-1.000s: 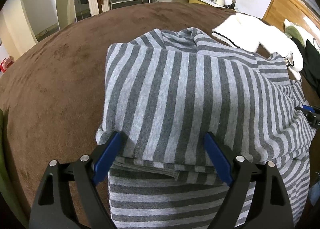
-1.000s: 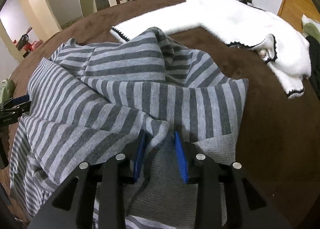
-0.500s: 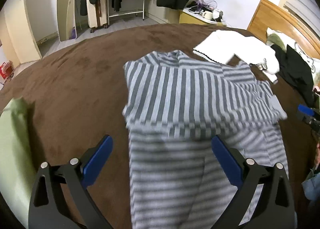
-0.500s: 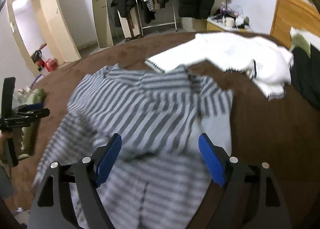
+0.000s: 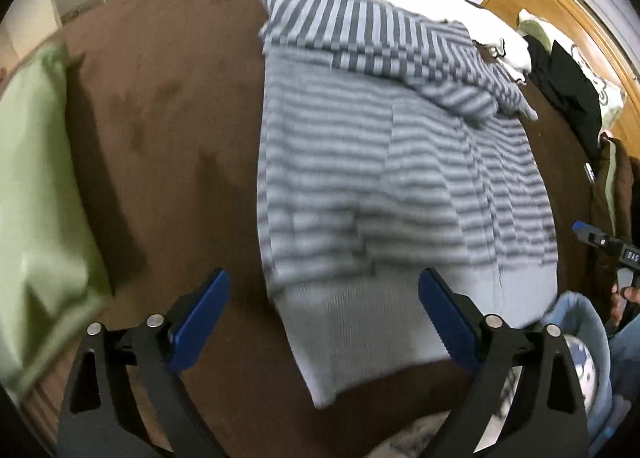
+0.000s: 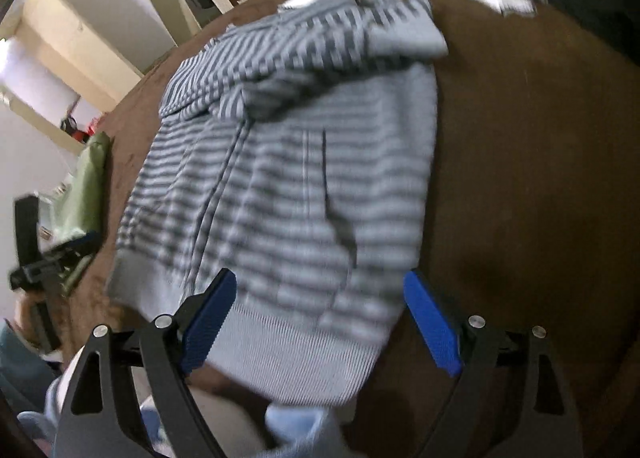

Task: Fold large clothes
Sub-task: 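Grasp the grey ribbed hem with the left tool while the right tool grasps it too, then lift the hem with both tools and fold it toward the hood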

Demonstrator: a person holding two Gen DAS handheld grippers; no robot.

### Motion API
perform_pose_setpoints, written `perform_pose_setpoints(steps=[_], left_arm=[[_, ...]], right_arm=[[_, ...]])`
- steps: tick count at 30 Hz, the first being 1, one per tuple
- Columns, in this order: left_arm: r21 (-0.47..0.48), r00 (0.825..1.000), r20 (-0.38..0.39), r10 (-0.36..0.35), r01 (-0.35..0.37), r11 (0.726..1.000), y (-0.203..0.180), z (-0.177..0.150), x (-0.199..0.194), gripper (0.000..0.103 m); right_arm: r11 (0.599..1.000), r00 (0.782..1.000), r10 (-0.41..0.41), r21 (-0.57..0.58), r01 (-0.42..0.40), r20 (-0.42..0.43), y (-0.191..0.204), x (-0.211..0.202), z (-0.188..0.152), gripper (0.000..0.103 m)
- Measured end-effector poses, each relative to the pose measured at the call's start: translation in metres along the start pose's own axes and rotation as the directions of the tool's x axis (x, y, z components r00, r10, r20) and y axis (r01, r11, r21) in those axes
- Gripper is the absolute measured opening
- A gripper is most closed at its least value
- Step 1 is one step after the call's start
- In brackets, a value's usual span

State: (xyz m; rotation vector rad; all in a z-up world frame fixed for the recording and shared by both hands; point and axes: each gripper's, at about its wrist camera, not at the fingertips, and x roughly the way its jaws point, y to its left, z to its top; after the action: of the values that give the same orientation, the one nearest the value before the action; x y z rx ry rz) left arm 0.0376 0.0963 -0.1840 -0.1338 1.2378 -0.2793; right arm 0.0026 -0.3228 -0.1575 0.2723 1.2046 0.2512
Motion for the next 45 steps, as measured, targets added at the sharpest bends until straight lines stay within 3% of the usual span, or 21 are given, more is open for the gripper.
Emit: perform_pose_setpoints(steps=[9, 13, 18, 20, 21, 24, 28, 29, 30, 32, 33, 37, 45], left_arm=[[-0.091, 0.993, -0.057, -0.100, 0.095, 0.991, 0.008, -0.043, 0.011, 0.076], [-0.145, 0.984, -0.083, -0.160, 0.147, 0.978, 0.014, -0.052, 0.025, 0.076], [-0.197, 0.976, -0.075, -0.206, 0.188, 0.962, 0.021, -0.052, 0.033, 0.077], [-0.206, 0.969, -0.068, -0.239, 0.221, 0.953, 0.021, -0.050, 0.032, 0.075], [-0.198, 0.968, -0.073, -0.239, 0.221, 0.955, 0.019, -0.048, 0.033, 0.069], [-0.169, 0.953, -0.105, -0.284, 0.265, 0.949, 0.008, -0.043, 0.036, 0.059], [-0.128, 0.956, -0.136, -0.262, 0.245, 0.961, -0.004, -0.039, 0.044, 0.058], [-0.132, 0.956, -0.133, -0.260, 0.243, 0.961, -0.004, -0.039, 0.045, 0.052], [-0.141, 0.960, -0.129, -0.250, 0.232, 0.962, -0.002, -0.038, 0.045, 0.037], [-0.153, 0.962, -0.125, -0.243, 0.223, 0.963, 0.003, -0.037, 0.045, 0.019], [-0.157, 0.960, -0.125, -0.252, 0.231, 0.960, 0.006, -0.036, 0.044, 0.017], [-0.088, 0.970, -0.135, -0.201, 0.191, 0.978, -0.001, -0.030, 0.035, 0.014], [-0.028, 0.983, -0.034, -0.180, 0.179, 0.983, -0.015, -0.014, 0.000, 0.012]], right_arm=[[0.996, 0.994, 0.056, 0.072, -0.050, -0.089, -0.014, 0.013, -0.041, 0.084], [0.986, 0.990, 0.103, 0.139, -0.088, -0.099, -0.027, 0.027, -0.047, 0.071], [0.975, 0.985, 0.148, 0.183, -0.129, -0.091, -0.036, 0.041, -0.044, 0.068], [0.976, 0.985, 0.150, 0.174, -0.133, -0.088, -0.036, 0.041, -0.041, 0.035], [0.973, 0.982, 0.164, 0.180, -0.145, -0.097, -0.038, 0.044, -0.040, 0.015], [0.972, 0.976, 0.181, 0.175, -0.158, -0.120, -0.037, 0.053, -0.038, 0.015], [0.973, 0.973, 0.194, 0.155, -0.173, -0.127, -0.033, 0.055, -0.034, 0.012], [0.975, 0.973, 0.189, 0.144, -0.170, -0.129, -0.032, 0.055, -0.034, 0.011], [0.978, 0.975, 0.179, 0.132, -0.162, -0.130, -0.030, 0.055, -0.034, 0.010], [0.982, 0.978, 0.165, 0.112, -0.151, -0.127, -0.027, 0.053, -0.033, 0.009], [0.985, 0.981, 0.153, 0.095, -0.142, -0.121, -0.024, 0.052, -0.033, 0.008], [0.989, 0.988, 0.140, 0.052, -0.137, -0.068, -0.012, 0.040, -0.029, 0.006], [0.989, 0.989, 0.145, -0.005, -0.145, 0.037, 0.006, 0.001, -0.016, 0.006]])
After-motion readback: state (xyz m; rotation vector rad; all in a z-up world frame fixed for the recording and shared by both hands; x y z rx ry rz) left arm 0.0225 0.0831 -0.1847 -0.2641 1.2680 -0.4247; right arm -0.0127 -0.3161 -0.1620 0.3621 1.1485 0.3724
